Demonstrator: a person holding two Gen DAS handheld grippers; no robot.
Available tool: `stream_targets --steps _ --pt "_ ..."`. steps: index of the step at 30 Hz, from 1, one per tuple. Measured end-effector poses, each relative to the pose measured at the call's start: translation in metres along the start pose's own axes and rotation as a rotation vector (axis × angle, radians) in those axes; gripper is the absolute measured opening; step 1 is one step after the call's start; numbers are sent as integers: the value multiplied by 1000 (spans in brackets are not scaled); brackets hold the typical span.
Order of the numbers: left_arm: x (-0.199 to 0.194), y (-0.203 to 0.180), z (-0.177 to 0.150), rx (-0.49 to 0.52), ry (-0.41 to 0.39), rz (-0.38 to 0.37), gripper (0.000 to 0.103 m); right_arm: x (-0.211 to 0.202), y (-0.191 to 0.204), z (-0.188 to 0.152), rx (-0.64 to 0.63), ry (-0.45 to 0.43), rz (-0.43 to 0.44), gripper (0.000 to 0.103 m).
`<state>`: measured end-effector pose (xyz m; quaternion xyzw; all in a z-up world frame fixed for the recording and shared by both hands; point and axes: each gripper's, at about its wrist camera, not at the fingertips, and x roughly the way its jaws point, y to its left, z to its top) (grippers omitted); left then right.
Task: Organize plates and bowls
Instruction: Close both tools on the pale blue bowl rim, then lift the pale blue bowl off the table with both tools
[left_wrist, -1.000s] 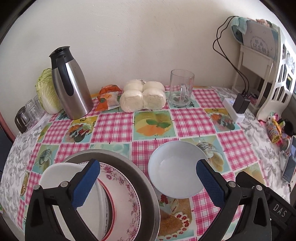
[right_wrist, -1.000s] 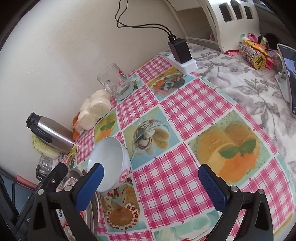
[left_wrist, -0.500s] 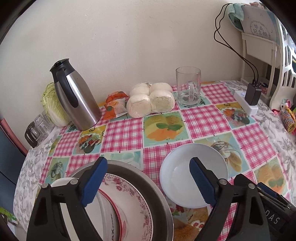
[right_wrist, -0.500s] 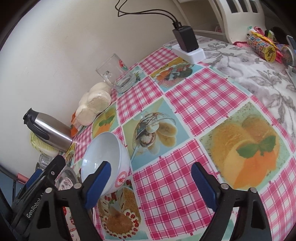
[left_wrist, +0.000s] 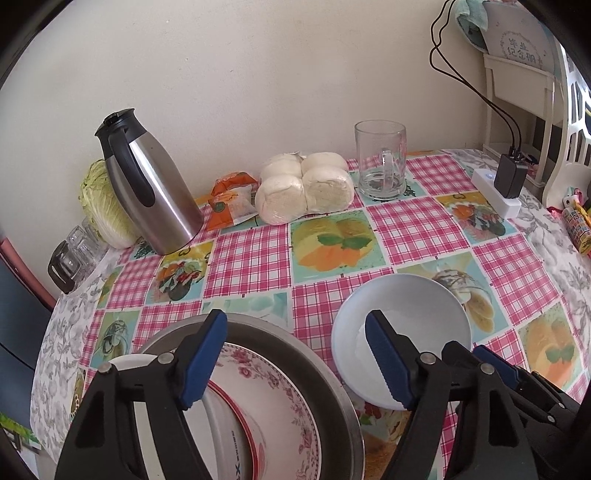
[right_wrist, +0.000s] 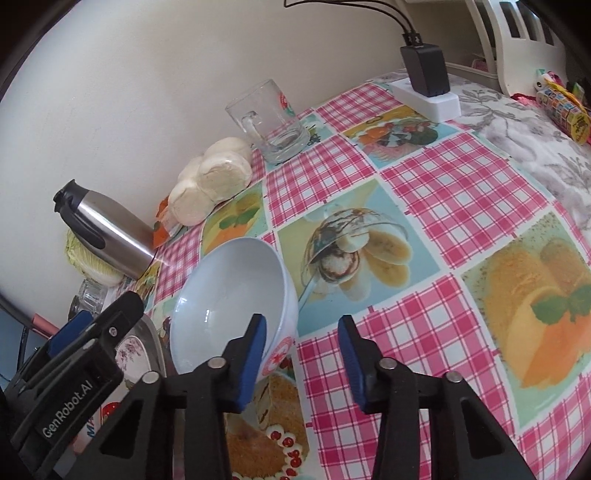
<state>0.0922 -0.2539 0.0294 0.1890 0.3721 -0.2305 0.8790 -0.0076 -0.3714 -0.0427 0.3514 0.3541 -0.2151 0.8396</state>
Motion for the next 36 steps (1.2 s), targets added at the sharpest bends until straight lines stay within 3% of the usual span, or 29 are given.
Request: stream_targets --steps 15,23,26,28,31,36 --pt "1 -5 -1 22 3 -18 78 11 1 -1 14 -23 -3 7" --pt "-10 -16 1 50 -20 -37 78 0 -22 8 37 -26 -19 7" --pt "-12 -24 1 49 -15 -100 78 -3 -31 11 49 -27 -23 7" --pt "-8 -30 -1 37 15 -169 78 -4 -36 11 56 -25 -22 7" --pt "5 -38 -8 7 80 -256 68 -5 -39 12 57 -21 -22 7" --pt "22 -47 -18 -11 141 -258 66 -6 -41 13 58 -16 -19 7"
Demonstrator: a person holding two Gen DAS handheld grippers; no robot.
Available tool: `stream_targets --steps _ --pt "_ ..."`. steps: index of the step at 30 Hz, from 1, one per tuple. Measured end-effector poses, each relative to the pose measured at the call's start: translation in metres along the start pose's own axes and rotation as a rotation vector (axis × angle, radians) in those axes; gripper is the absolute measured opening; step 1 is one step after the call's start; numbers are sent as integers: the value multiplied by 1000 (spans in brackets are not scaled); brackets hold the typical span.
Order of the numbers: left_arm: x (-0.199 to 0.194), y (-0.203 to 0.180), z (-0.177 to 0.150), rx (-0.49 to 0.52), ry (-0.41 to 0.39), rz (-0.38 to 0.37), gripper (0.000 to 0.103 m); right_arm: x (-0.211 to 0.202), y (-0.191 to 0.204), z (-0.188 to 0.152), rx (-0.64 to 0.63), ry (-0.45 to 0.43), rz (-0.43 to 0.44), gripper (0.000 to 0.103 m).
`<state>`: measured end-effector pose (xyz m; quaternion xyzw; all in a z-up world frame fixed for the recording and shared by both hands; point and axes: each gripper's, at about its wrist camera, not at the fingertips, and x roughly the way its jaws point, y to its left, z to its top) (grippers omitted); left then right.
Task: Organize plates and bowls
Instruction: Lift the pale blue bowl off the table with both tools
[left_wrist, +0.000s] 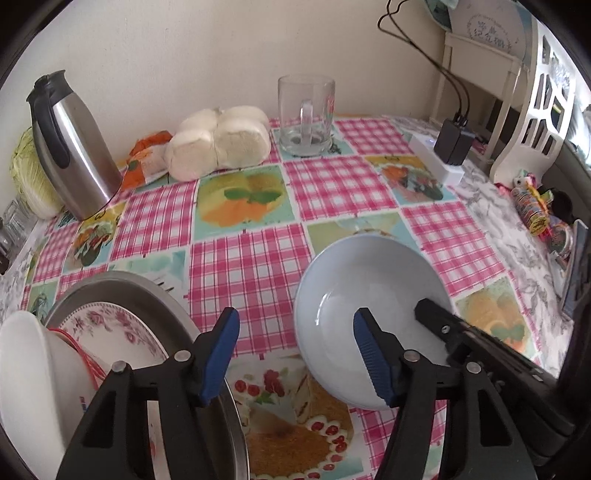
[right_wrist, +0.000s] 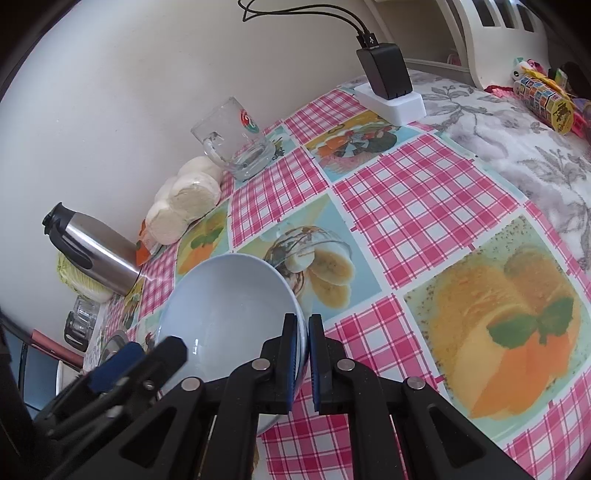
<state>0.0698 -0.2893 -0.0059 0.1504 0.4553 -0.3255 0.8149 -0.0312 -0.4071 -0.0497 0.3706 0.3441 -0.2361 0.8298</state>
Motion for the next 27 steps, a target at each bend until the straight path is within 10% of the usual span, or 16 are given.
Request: stream_targets --steps 14,27 --pt "21 -3 -8 -10 0 -14 32 4 -2 -2 -5 27 -16 7" --pt "23 -6 -8 10 -38 9 32 6 -2 -1 -16 32 -16 7"
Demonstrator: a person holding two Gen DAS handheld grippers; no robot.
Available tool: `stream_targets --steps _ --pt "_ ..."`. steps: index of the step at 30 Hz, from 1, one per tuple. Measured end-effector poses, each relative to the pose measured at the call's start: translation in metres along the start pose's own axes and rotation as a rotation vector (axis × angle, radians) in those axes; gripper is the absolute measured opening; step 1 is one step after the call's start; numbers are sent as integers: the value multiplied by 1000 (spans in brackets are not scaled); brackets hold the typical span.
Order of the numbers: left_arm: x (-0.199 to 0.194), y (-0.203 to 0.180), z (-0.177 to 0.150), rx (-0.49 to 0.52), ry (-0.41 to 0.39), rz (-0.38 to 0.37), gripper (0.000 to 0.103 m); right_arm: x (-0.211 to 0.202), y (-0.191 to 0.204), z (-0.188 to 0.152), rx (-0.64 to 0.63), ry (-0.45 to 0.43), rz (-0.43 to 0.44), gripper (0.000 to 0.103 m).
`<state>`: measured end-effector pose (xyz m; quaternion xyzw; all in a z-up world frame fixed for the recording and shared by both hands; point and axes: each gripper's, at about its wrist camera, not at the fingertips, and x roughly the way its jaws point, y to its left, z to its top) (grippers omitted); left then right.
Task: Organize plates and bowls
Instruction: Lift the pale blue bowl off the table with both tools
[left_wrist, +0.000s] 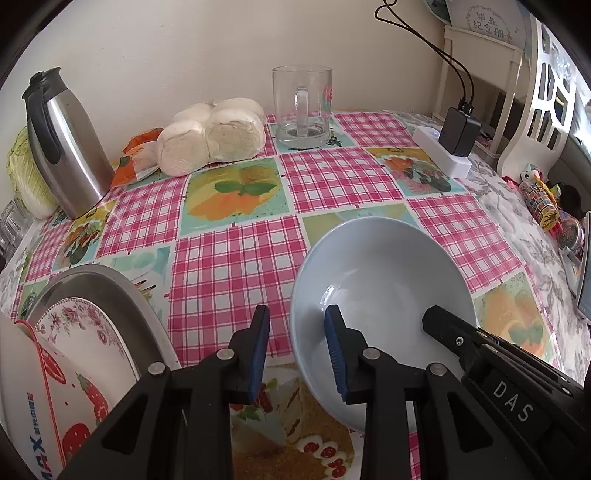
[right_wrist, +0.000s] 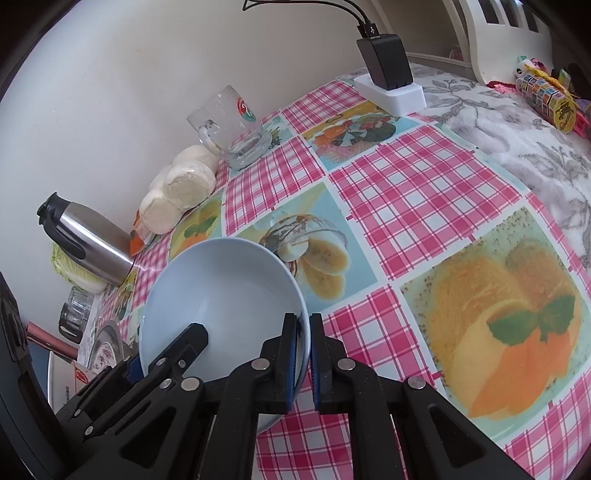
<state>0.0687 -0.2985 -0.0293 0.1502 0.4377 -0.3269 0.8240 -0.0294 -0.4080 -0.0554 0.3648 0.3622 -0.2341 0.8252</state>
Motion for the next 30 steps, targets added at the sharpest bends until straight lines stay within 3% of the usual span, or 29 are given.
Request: stream_targets --steps 9,12,30 --pt "0 -4 -1 24 -30 12 29 0 1 -1 -3 1 -3 8" --pt "-1 -5 -1 34 -32 -5 19 1 0 -1 4 6 4 8" --pt "-7 2 1 -10 -39 -35 14 -2 5 -1 9 22 -12 9"
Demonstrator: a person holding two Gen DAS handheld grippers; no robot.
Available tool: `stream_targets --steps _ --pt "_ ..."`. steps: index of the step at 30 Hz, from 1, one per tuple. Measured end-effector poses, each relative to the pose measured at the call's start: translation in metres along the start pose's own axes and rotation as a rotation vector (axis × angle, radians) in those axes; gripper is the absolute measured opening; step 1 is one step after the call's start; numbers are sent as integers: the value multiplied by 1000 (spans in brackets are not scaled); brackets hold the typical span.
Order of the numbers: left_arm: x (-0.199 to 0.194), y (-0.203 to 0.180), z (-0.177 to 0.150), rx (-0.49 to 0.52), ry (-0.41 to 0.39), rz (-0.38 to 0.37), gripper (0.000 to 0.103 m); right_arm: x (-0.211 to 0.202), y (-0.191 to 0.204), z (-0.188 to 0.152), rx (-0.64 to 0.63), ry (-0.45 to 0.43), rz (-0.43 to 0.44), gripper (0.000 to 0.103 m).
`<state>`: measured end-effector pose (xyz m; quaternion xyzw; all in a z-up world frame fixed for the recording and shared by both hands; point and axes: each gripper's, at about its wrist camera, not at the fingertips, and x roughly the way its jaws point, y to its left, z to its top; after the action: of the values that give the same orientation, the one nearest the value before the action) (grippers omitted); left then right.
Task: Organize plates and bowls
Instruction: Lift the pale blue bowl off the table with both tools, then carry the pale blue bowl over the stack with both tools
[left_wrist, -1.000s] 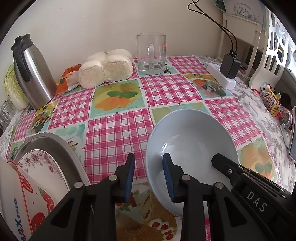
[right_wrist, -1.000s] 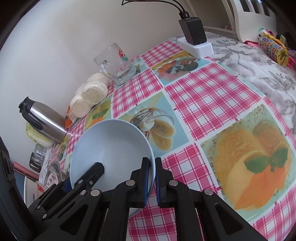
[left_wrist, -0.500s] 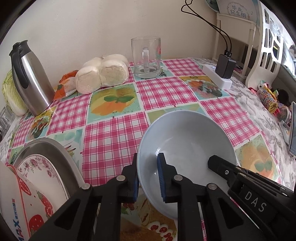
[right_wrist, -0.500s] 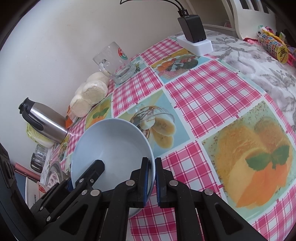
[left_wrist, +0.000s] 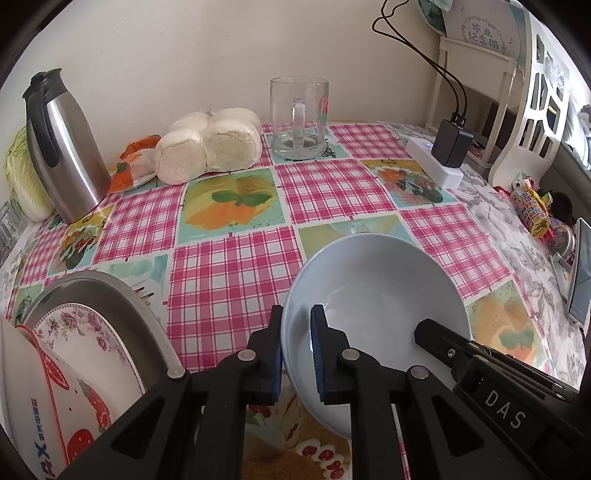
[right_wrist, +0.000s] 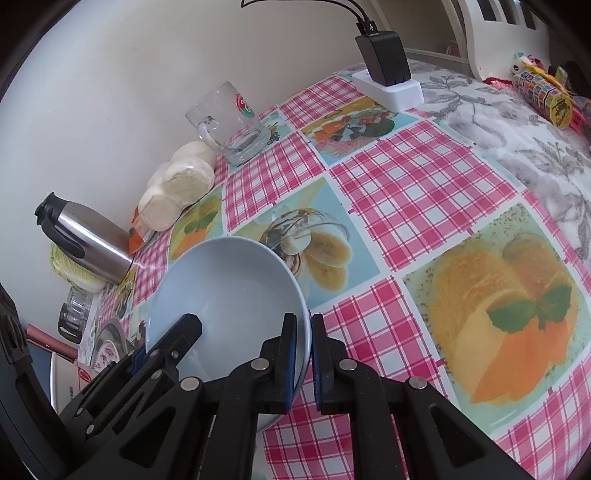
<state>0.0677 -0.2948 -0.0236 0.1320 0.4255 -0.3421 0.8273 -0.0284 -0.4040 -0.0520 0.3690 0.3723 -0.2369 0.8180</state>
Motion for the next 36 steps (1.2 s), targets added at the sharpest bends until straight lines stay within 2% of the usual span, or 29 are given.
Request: stream_targets --steps 8,14,25,36 --pt "-3 -1 2 2 -7 -1 14 -3 -1 0 7 -2 2 9" --pt "-19 -1 9 2 -47 -8 14 -17 1 3 9 -35 24 9" --pt "-83 -5 30 31 -185 -22 14 -73 23 11 -4 -160 71 9" --pt "-139 10 33 32 -244 -29 14 -114 51 6 -16 -220 108 9"
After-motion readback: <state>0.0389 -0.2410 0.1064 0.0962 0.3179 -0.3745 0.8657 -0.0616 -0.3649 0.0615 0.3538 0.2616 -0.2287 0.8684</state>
